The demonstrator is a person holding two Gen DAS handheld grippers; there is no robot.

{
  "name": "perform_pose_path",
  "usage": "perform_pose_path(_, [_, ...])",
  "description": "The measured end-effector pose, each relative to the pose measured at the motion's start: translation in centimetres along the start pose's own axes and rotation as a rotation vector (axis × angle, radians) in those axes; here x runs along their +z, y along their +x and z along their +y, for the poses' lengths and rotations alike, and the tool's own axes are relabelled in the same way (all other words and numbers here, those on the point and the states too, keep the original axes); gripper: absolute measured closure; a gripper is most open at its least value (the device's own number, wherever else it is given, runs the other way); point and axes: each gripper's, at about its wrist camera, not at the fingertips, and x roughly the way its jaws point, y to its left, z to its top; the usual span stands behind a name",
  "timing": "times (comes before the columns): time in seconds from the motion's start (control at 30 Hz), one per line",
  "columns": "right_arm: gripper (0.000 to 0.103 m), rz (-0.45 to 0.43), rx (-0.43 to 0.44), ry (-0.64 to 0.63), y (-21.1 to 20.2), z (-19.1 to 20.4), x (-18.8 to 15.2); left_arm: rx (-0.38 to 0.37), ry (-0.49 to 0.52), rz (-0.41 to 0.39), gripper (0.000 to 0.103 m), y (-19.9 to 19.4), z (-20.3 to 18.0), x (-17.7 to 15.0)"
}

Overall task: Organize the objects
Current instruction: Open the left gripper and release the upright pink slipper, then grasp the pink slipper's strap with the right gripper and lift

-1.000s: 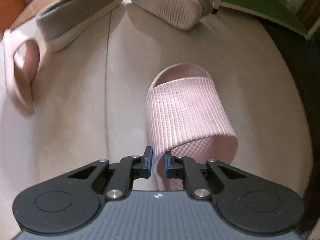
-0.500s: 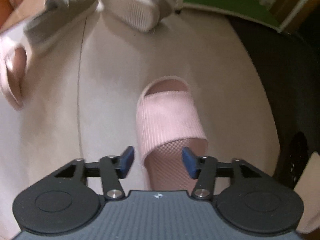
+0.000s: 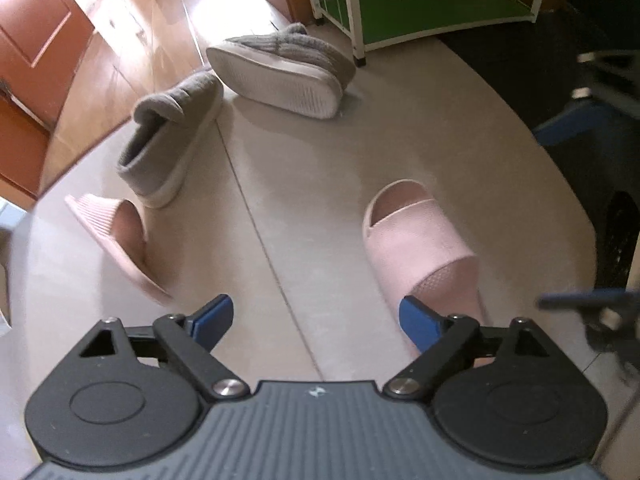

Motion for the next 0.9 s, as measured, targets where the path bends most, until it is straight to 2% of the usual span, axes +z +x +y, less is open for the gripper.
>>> perform_pose_path(0.13, [0.000,0.069,0.046,-0.086,4.4,-1.4,0.5,-0.029,0.037,0.018,0.013,0.4,0.1,-0.1])
perform_pose_path(0.3, [0.000,0.177,0.154,-0.222,9.6,-2.5,1.5,-0.032,0.091,0.070,0.013,1.4,-0.6,-0.1])
perform_pose_path(0.5, [0.000,0.242,0.187,-0.406,14.1,-1.9,3.1,-0.020,0.089,0.100,0.013,1.8,-0.4,0.1])
perform_pose_path(0.67, [0.000,0.292,0.230,-0.450,16.4,-1.9,3.5,-0.045,0.039,0.110,0.013,1.7,0.7,0.5])
perform_pose_path(0.8, [0.000,0.303,0.227,-0.475,17.7,-1.4,3.4,-0.027,0.003,0.151,0.013,2.3,1.4,0.3])
perform_pose_path(0.9, [0.011,0.315,0.239,-0.469,18.2,-1.2,3.2,-0.016,-0.005,0.159,0.013,2.4,1.6,0.1])
